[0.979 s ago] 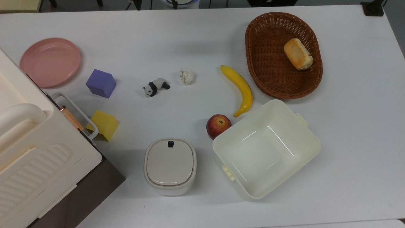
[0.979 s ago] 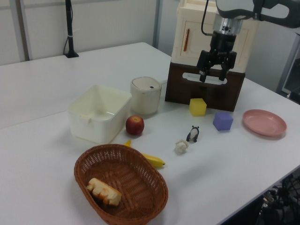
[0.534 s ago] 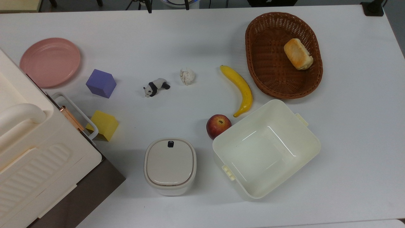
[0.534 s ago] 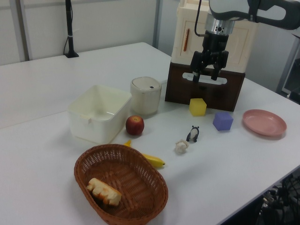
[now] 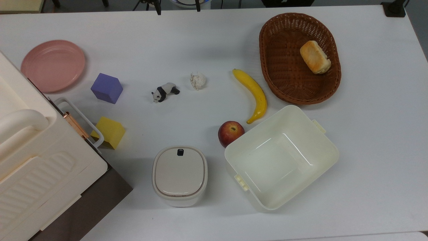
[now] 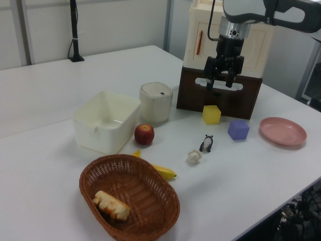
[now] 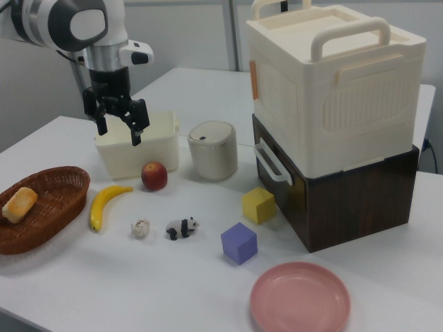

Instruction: Open the trash can

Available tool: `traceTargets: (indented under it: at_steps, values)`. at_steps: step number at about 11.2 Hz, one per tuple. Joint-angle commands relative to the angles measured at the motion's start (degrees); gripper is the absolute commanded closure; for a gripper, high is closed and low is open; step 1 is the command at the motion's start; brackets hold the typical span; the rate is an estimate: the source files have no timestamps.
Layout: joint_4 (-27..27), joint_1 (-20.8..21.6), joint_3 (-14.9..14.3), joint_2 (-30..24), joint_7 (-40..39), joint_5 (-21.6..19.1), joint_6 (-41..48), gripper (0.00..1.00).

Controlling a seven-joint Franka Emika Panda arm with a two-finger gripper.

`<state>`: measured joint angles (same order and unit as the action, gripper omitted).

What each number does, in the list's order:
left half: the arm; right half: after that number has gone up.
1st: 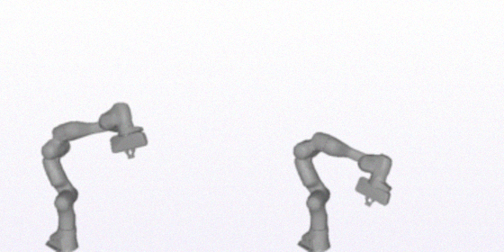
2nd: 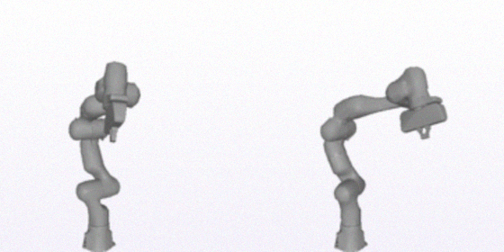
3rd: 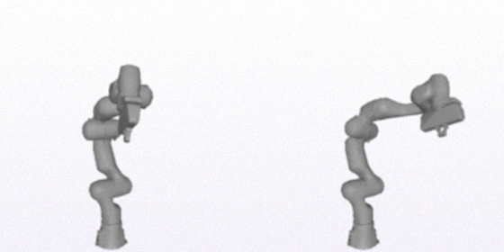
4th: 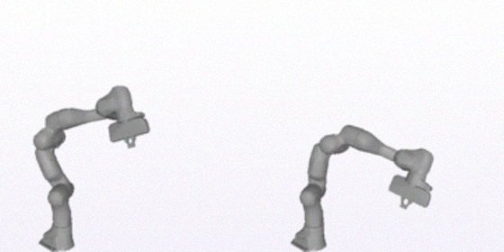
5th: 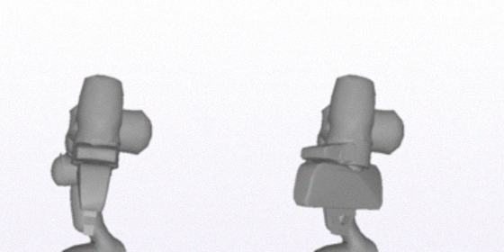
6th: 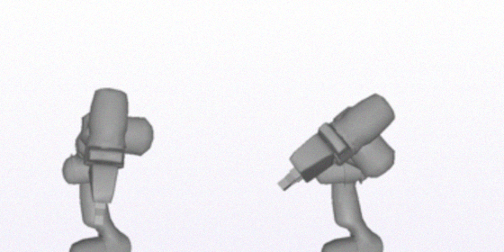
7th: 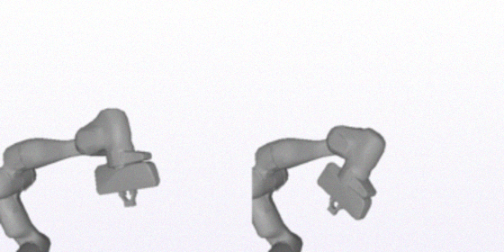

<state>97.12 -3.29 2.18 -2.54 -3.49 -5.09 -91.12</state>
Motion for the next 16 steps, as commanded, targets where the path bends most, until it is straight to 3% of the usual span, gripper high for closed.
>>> traceTargets:
  at_steps: [1, 6, 16]
  values:
    - [1.85, -0.58, 0.72, -1.15, -0.90, 0.87, -1.08, 0.00]
    - [2.64, 2.41, 0.63, 0.87, -0.90, 1.22, -1.25, 0.00]
    - [1.32, 0.21, 0.81, 0.78, 2.35, 3.42, -2.31, 0.00]
